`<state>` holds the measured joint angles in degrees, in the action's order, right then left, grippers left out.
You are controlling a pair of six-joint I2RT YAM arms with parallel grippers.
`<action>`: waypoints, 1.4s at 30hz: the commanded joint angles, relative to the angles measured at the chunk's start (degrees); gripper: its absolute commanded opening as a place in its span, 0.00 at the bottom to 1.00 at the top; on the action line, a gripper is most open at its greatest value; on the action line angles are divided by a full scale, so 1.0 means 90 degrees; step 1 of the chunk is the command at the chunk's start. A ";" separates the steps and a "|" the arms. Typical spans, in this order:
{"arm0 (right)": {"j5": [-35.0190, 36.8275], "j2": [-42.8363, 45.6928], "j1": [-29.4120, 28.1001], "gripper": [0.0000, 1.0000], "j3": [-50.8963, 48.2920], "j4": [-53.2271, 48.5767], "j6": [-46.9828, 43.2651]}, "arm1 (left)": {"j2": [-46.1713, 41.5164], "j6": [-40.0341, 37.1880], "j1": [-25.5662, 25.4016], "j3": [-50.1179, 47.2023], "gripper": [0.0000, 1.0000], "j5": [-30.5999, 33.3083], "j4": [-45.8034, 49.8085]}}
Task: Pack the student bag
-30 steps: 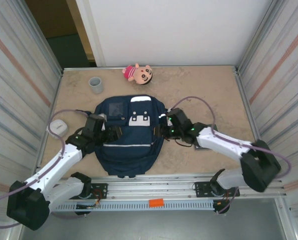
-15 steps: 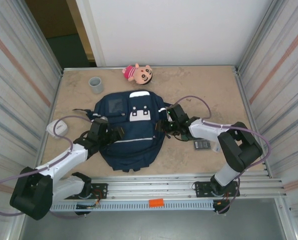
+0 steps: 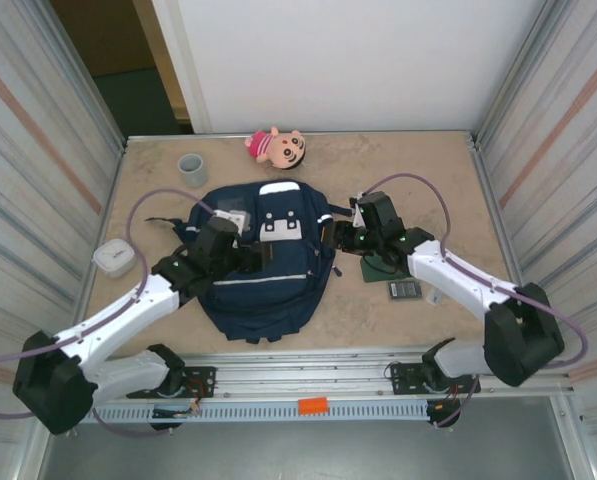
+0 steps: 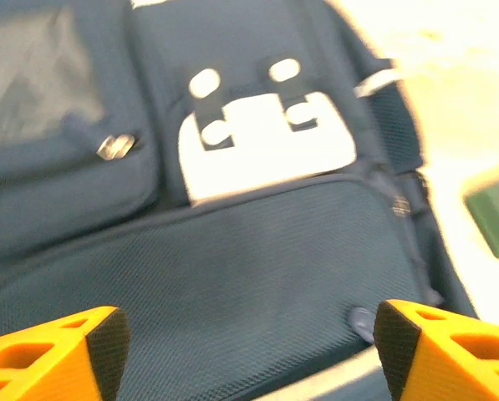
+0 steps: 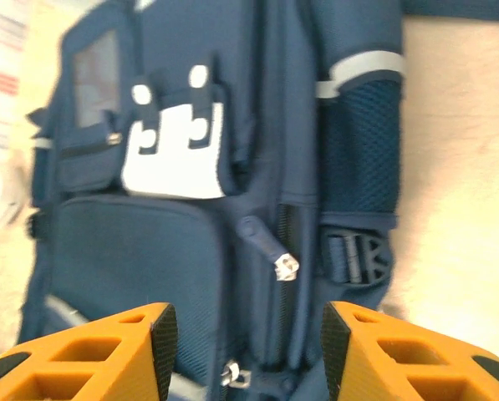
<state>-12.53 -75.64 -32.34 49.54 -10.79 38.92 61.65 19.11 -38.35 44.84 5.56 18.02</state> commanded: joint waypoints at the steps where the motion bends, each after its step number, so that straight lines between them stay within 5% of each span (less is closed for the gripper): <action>1: -0.0439 0.0253 -0.0231 0.49 -0.0352 -0.0201 0.0099 | -0.0177 -0.2858 -0.0242 0.0452 0.78 -0.0672 0.0969; 3: -0.0518 0.0265 -0.0424 0.50 -0.0451 -0.0123 0.0133 | -0.0047 -0.4070 -0.0418 0.0684 0.78 -0.1207 0.1616; 6: -0.0723 0.0036 -0.0705 0.50 -0.0292 -0.0137 0.0333 | 0.0165 -0.4529 -0.0505 0.0796 0.80 -0.0803 0.2003; 17: -0.0661 -0.1494 -0.1430 0.48 0.0758 -0.0969 0.0868 | -0.0550 -0.3797 -0.0199 -0.0006 0.79 -0.0955 0.0788; 31: 0.0200 -0.2427 -0.1659 0.51 0.1352 -0.1480 0.1024 | -0.0933 -0.3690 -0.0143 -0.0401 0.78 -0.1064 0.0510; 34: 0.0230 -0.2516 -0.1682 0.43 0.1302 -0.1457 0.1067 | -0.0959 -0.3705 -0.0143 -0.0436 0.78 -0.1057 0.0456; 39: 0.0208 -0.2209 -0.1645 0.10 0.1251 -0.1173 0.1116 | -0.1034 -0.3937 -0.0143 -0.0471 0.77 -0.1165 0.0520; 42: -0.0148 -0.1913 -0.1548 0.00 0.1271 -0.0817 0.1159 | -0.0987 -0.4333 -0.0167 -0.0324 0.78 -0.1401 0.0690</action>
<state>-11.92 -95.61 -46.76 60.58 -23.05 48.95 53.65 -16.29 -40.07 41.21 -4.32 23.75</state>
